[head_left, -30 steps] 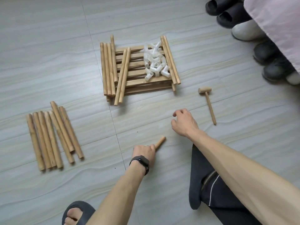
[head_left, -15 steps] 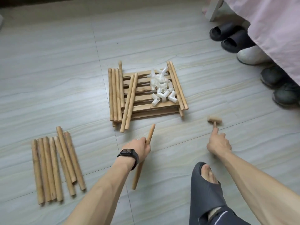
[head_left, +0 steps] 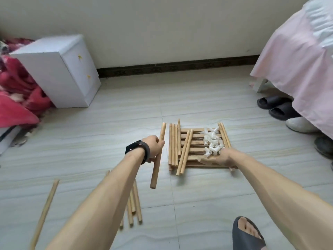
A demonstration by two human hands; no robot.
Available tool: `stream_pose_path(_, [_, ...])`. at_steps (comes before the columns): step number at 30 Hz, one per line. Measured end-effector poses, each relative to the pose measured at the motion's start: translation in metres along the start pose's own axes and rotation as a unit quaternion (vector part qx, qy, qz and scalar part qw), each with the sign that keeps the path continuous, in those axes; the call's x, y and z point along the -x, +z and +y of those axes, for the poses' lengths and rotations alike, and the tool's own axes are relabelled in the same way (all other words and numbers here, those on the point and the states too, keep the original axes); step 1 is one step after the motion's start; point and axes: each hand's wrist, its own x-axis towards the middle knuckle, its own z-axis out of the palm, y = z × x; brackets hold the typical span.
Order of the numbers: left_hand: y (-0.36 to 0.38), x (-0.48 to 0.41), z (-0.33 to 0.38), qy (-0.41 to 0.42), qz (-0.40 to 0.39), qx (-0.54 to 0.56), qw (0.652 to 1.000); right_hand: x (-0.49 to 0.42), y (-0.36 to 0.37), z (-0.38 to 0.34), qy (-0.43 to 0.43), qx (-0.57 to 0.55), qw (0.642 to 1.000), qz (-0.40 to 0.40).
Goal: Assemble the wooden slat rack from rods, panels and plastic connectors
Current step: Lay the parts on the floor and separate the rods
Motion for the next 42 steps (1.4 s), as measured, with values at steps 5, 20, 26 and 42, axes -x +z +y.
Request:
stream_pose_path(5, [-0.056, 0.046, -0.063, -0.035, -0.003, 0.148, 0.988, 0.033, -0.024, -0.083, -0.096, 0.032, 0.989, 0.104])
stream_pose_path(20, [0.061, 0.027, -0.281, -0.280, 0.118, 0.110, 0.947, -0.016, 0.219, -0.115, -0.165, -0.126, 0.978, 0.012])
stream_pose_path(26, [0.081, -0.029, -0.319, -0.332, 0.157, 0.075, 0.927, -0.052, 0.254, -0.123, -0.185, -0.079, 0.979, 0.034])
stream_pose_path(42, [0.113, -0.090, -0.228, -0.200, 0.120, -0.031, 0.972, -0.070, 0.189, -0.142, -0.102, -0.170, 0.977, 0.077])
